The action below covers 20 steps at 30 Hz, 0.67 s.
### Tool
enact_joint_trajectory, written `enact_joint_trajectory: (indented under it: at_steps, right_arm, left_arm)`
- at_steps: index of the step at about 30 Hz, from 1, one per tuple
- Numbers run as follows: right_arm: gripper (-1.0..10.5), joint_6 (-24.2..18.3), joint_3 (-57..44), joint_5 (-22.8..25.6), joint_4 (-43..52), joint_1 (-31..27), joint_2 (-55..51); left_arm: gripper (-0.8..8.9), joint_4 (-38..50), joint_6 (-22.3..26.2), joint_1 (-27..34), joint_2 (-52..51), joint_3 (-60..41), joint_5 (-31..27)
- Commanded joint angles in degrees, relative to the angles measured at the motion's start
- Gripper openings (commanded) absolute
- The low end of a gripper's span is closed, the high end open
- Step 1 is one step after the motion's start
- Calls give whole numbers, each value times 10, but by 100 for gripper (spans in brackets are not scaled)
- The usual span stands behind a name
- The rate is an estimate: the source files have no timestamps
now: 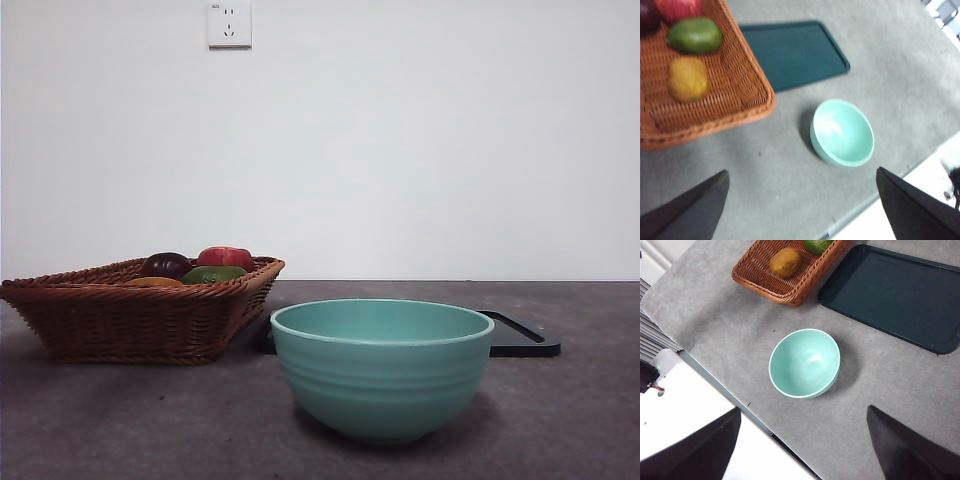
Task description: Pick up the wifruite, put it on the bowl, pick up the plate, put it on desk
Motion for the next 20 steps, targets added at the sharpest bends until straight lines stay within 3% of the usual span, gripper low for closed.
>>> enact_joint_trajectory:
  at_steps: [1,8,20]
  right_arm:
    - [403,-5,9,0,7,3,3]
    - [403,-5,9,0,7,3,3]
    - [403,-5,9,0,7,3,3]
  left_arm:
    - [469,25,-6,-2,24,13,0]
    - [469,80,-5,-5,116,46,-10]
    - [465,101,36,-33,342,174,-100]
